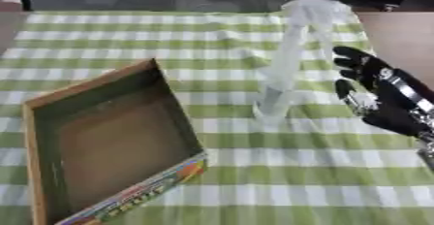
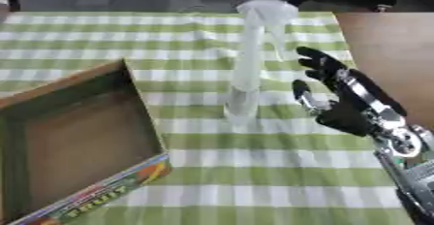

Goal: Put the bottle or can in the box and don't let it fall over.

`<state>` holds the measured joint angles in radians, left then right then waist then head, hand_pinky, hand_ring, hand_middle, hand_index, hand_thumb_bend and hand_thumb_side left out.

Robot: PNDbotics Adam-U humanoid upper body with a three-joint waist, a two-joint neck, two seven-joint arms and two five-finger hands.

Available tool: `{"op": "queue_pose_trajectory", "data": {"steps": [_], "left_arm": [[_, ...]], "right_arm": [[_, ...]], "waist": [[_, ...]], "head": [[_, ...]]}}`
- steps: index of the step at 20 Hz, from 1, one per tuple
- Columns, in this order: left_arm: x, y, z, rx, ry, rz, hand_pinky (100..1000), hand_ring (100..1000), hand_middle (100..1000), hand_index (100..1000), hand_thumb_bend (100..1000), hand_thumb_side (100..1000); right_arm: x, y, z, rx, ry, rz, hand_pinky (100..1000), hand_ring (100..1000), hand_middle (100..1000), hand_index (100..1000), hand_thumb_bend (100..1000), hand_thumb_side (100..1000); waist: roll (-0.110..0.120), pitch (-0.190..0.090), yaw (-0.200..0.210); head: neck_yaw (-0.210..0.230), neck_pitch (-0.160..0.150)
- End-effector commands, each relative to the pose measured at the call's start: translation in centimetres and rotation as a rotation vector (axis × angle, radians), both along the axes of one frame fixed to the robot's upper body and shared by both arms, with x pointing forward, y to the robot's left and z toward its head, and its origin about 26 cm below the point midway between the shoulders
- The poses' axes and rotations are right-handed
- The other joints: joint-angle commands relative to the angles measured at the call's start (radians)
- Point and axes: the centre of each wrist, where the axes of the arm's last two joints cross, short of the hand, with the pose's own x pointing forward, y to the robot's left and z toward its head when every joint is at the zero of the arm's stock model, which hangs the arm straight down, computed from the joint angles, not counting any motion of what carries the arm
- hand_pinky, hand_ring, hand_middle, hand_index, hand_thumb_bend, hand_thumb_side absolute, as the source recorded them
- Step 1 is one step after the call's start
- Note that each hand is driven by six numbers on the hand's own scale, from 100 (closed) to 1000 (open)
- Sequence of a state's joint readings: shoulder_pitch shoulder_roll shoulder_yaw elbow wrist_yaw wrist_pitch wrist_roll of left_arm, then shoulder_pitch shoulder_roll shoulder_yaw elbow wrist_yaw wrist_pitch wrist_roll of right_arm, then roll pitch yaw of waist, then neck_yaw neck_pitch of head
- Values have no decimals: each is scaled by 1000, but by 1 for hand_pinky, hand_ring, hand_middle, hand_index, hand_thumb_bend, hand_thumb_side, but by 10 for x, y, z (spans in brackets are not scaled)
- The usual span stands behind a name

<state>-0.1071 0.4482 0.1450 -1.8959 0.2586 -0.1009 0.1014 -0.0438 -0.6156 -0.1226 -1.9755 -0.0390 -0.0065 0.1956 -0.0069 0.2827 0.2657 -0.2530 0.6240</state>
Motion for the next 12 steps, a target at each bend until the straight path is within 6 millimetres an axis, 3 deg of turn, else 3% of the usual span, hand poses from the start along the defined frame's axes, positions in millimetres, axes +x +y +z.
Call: {"op": "queue_pose_trajectory", "data": {"steps": [1,12], "left_arm": [[-1,3,11,30,-29,-3,914,835,934,839,100,811],[0,2,10,27,-21,-10,914,833,934,839,100,815]], "right_arm": [[0,-1,8,-39,-12,5,977,1000,1000,1000,100,529],[17,5,3,-23,50,-13,983,1000,1000,1000,100,621]], "waist": [[4,-16,1],[5,-12,10]], "head": [[-3,5],[-14,-14]]}}
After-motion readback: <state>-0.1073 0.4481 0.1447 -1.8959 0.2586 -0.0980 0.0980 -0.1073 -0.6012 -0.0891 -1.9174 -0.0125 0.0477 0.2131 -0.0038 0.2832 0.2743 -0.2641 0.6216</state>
